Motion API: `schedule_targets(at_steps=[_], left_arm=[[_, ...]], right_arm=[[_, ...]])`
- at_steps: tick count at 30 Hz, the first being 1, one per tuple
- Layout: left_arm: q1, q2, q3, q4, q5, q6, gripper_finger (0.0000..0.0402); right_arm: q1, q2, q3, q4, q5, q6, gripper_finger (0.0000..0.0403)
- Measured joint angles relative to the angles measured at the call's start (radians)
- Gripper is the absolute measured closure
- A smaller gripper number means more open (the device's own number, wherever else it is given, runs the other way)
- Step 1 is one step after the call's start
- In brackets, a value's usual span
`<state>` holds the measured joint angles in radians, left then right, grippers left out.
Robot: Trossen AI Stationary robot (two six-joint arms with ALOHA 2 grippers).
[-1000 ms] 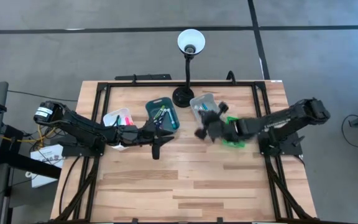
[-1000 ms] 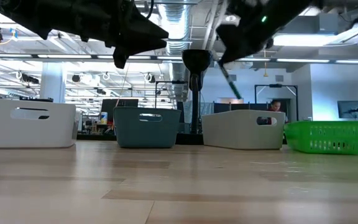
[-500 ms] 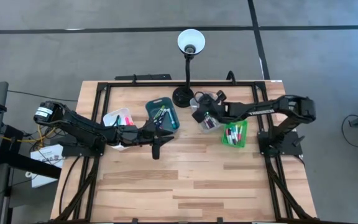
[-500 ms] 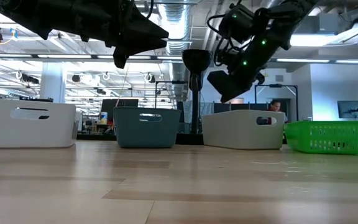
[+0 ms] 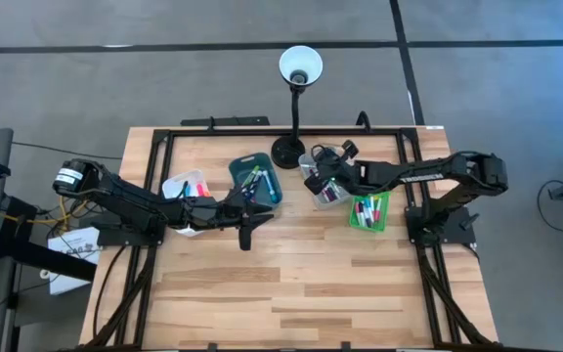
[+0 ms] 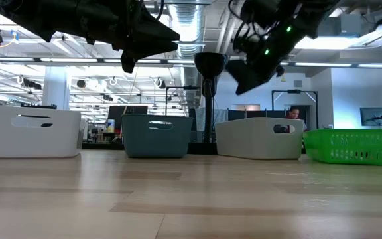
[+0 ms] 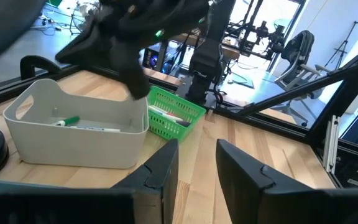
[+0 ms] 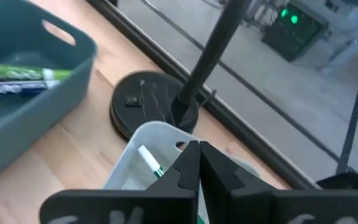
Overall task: Pick & Place Markers
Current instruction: Return to Home Position
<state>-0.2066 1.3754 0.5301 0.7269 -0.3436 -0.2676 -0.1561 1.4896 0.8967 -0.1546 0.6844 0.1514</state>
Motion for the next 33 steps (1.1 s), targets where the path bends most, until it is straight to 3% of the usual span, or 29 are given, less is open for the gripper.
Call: schedule_targets(at_steps=[12,16,19,23,29,33], left_arm=[[0.002,0.000,0.000,0.000,0.000,0.000,0.0297],[0.024,-0.002,-0.001,0.020,0.000,0.000,0.0297],[0.044,-0.057,-0.002,-0.026,0.000,0.051,0.0297],[0.062,-0.246,-0.002,-0.230,-0.004,0.110,0.0297],[0.064,-0.632,-0.002,-0.629,-0.008,0.108,0.0297],[0.062,-0.860,-0.031,-0.767,-0.073,0.161,0.0297]], right_arm=[[0.137,-0.369,-0.007,-0.097,-0.034,-0.151,0.0403],[0.177,-0.501,-0.076,-0.101,-0.041,-0.155,0.0403],[0.189,-0.607,-0.163,-0.083,-0.133,-0.194,0.0403],[0.198,-0.733,-0.295,0.019,-0.296,-0.206,0.0403],[0.200,-0.887,-0.460,0.172,-0.319,-0.251,0.0403],[0.200,-0.974,-0.537,0.229,-0.362,-0.259,0.0403]])
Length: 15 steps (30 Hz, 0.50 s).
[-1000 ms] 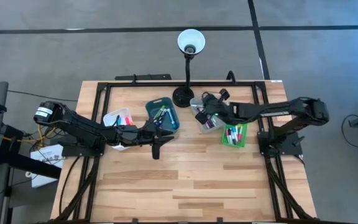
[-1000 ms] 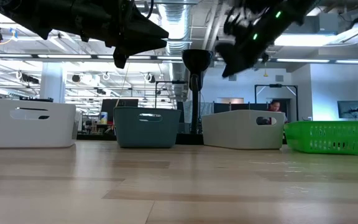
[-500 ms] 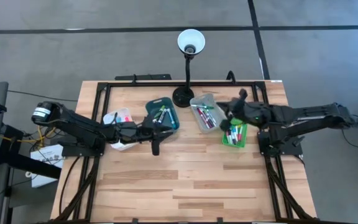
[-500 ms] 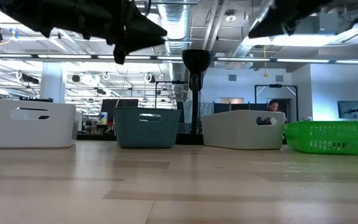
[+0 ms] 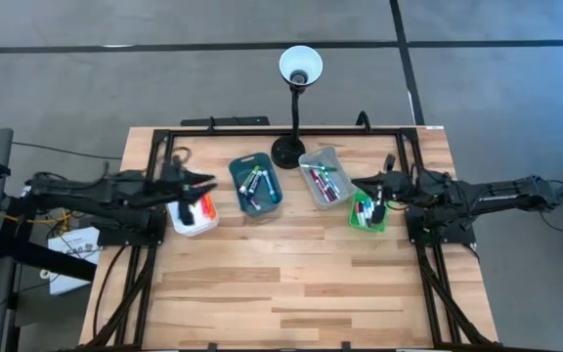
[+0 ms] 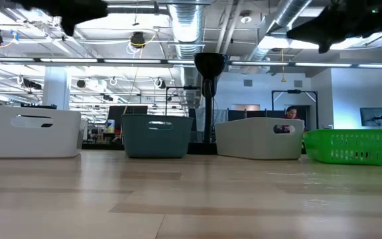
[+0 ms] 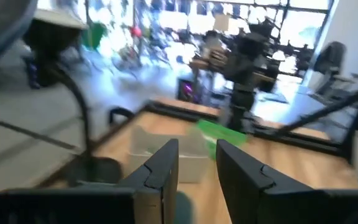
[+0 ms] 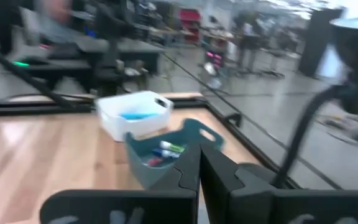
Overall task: Pick & Place Markers
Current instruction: Return to Home Position
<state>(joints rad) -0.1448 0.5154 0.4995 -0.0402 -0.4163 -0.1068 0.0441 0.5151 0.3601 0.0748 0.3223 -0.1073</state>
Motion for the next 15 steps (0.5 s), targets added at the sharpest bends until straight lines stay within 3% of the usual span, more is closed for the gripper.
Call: schedule_targets(at_steps=[5,12,15], left_arm=[[0.000,-0.240,-0.138,-0.025,-0.105,0.051,0.0297],[0.001,-0.485,-0.277,-0.027,-0.111,0.030,0.0297],[0.001,-0.515,-0.298,-0.030,-0.113,0.031,0.0297]], right_arm=[[0.000,-0.102,-0.081,0.038,-0.122,-0.006,0.0403],[0.000,-0.246,-0.151,0.031,-0.138,-0.008,0.0403],[0.000,-0.312,-0.196,0.031,-0.141,-0.025,0.0403]])
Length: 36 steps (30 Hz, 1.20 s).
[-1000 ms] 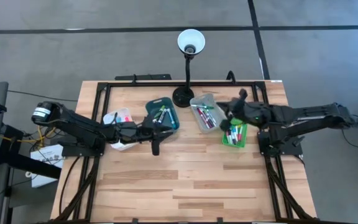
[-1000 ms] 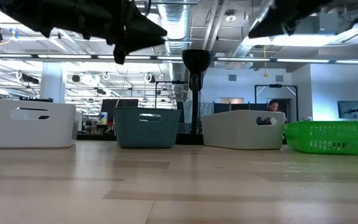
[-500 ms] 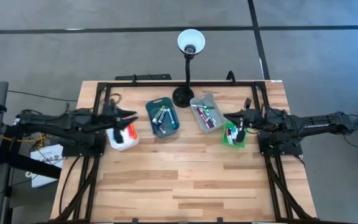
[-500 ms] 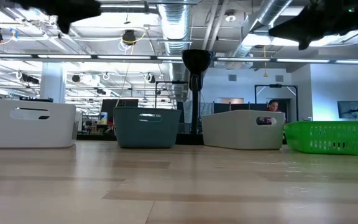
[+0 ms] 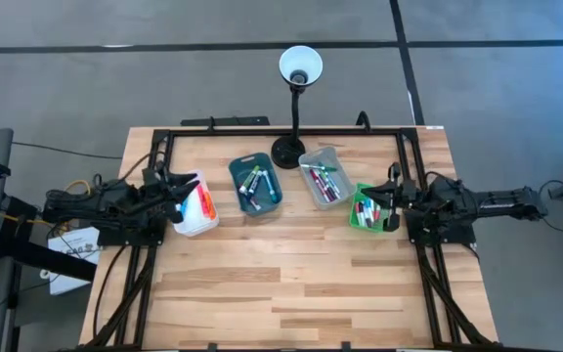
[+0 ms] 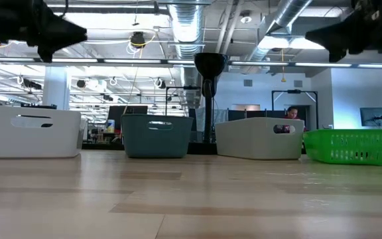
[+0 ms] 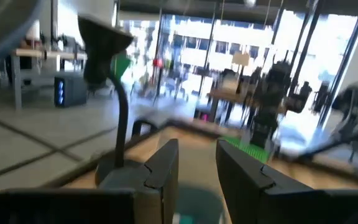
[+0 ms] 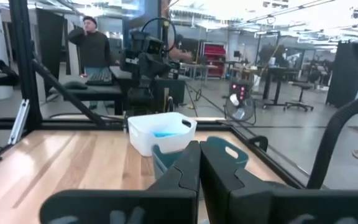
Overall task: Pick & Place Markers
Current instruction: Return to Home Position
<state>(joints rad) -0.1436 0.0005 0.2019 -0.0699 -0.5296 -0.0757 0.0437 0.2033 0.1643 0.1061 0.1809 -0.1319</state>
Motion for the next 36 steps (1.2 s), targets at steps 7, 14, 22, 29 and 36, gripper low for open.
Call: schedule_targets(at_steps=[7,14,22,29,36], left_arm=[[0.000,0.012,-0.100,0.041,0.002,-0.012,0.0297],[0.000,0.023,-0.197,0.182,0.066,-0.011,0.0297],[0.000,0.060,-0.197,0.184,0.063,-0.011,0.0297],[0.000,0.105,-0.197,0.184,0.063,-0.011,0.0297],[0.000,0.149,-0.197,0.185,0.063,-0.011,0.0297]], right_arm=[[0.000,-0.148,-0.099,-0.008,-0.002,0.000,0.0403],[0.000,-0.199,-0.154,-0.012,-0.002,0.000,0.0403],[0.000,-0.197,-0.153,-0.062,0.001,-0.034,0.0403],[0.000,-0.198,-0.153,-0.070,0.001,-0.034,0.0403],[0.000,-0.197,-0.153,-0.072,0.001,-0.026,0.0403]])
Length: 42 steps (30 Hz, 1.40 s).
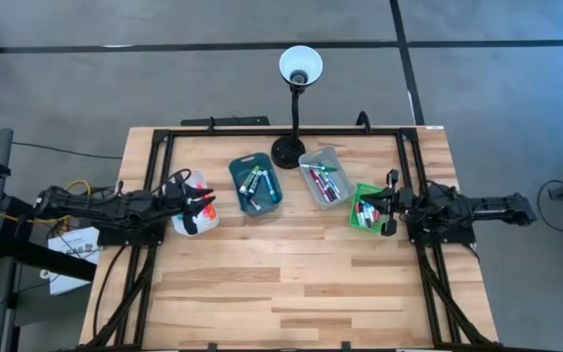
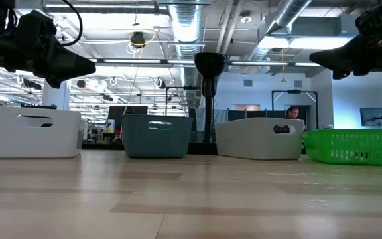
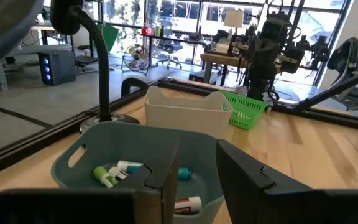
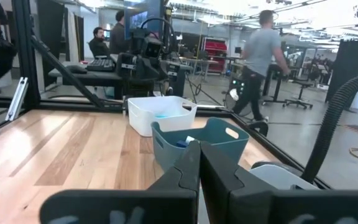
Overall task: Pick & Place Markers
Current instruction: Return to Home Position
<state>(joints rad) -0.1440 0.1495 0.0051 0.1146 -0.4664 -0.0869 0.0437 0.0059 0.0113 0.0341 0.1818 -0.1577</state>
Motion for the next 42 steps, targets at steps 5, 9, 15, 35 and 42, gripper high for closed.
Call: schedule_targets(at_steps=[5,9,15,35,42], left_arm=[[0.000,0.022,0.000,0.004,0.000,0.000,0.0297],[0.000,0.038,0.000,0.007,0.000,0.000,0.0297],[0.000,0.056,0.000,0.007,0.000,0.000,0.0297],[0.000,0.058,0.001,0.018,0.000,0.000,0.0297],[0.000,0.058,0.001,0.022,0.000,0.000,0.0297]], right_arm=[[0.000,0.000,0.000,0.000,0.000,0.000,0.0403],[0.000,0.000,0.000,-0.001,0.000,0.000,0.0403],[0.000,0.000,0.000,-0.001,0.000,0.000,0.0403],[0.000,0.000,0.000,0.002,0.001,0.000,0.0403],[0.000,0.000,0.000,0.003,0.001,0.000,0.0403]])
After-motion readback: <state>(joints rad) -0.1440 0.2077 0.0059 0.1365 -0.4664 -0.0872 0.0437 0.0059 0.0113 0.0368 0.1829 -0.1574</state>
